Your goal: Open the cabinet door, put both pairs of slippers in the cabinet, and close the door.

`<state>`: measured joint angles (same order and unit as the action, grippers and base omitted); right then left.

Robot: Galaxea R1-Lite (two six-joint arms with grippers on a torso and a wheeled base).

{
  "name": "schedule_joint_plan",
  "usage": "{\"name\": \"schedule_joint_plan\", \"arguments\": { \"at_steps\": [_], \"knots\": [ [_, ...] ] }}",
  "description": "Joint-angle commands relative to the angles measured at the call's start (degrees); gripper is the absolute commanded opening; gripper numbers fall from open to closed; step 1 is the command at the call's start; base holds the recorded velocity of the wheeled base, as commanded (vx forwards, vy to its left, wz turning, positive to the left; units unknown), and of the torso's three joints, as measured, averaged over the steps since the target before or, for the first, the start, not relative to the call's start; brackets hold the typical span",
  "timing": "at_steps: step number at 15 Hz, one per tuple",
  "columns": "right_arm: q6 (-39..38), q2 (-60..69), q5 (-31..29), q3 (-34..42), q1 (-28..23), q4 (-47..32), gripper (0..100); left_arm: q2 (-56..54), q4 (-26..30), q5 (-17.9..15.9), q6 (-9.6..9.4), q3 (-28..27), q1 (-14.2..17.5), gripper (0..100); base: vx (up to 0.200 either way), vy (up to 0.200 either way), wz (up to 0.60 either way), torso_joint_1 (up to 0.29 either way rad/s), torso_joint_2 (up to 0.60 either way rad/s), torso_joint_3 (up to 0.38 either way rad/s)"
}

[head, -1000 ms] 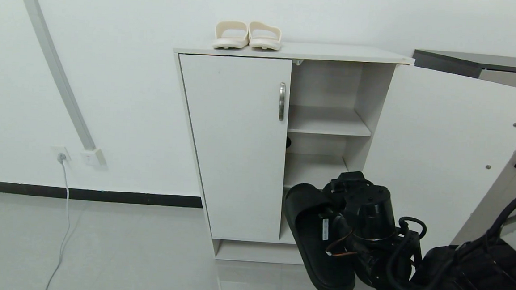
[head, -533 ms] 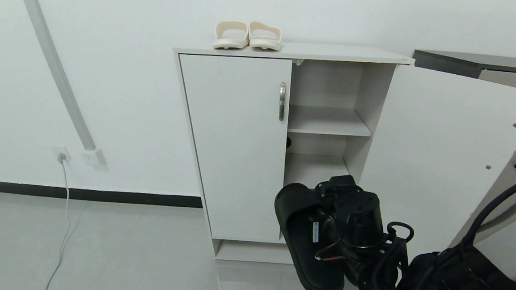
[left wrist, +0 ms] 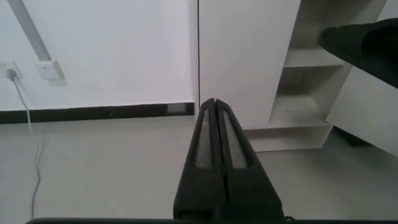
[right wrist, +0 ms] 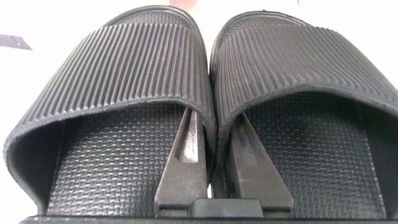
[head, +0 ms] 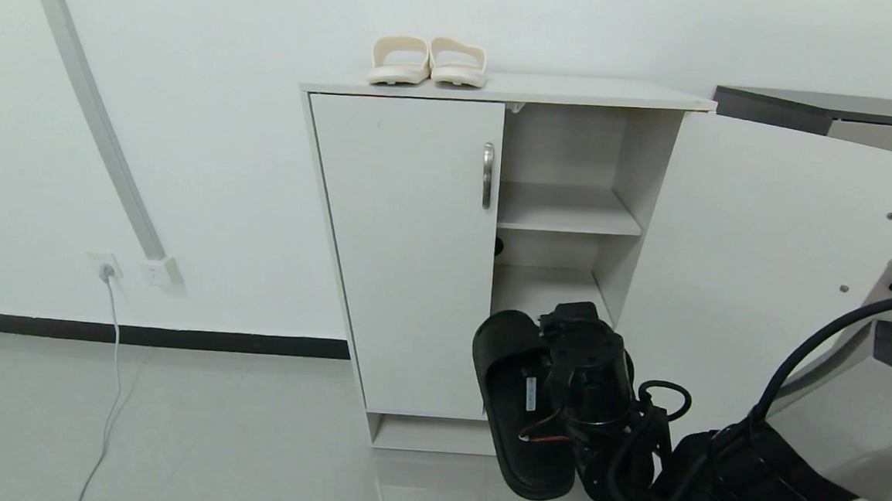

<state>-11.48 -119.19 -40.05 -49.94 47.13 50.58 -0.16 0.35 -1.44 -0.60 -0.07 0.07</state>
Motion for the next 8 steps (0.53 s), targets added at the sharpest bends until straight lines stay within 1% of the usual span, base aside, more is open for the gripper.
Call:
{"name": "schedule_joint_plan", "arguments": {
  "at_steps": [1, 2, 8],
  "knots": [
    [0.06, -2.37, -4.43, -3.67, -0.02, -0.22, 0, 0.16, 0.0, 0.03, -0.02, -0.01, 0.01, 0, 0.0, 0.0, 0.0, 0.0, 0.0, 0.0],
    [0.06, -3.86, -6.45, -5.25, 0.07, -0.22, 0, 0.16, 0.0, 0.03, -0.02, -0.01, 0.01, 0, 0.0, 0.0, 0.0, 0.0, 0.0, 0.0],
    [-0.12, -6.23, -6.98, -6.13, -0.55, -0.22, 0, 0.16, 0.0, 0.03, -0.02, -0.01, 0.01, 0, 0.0, -0.2, 0.0, 0.001, 0.0, 0.003]
  ]
}}
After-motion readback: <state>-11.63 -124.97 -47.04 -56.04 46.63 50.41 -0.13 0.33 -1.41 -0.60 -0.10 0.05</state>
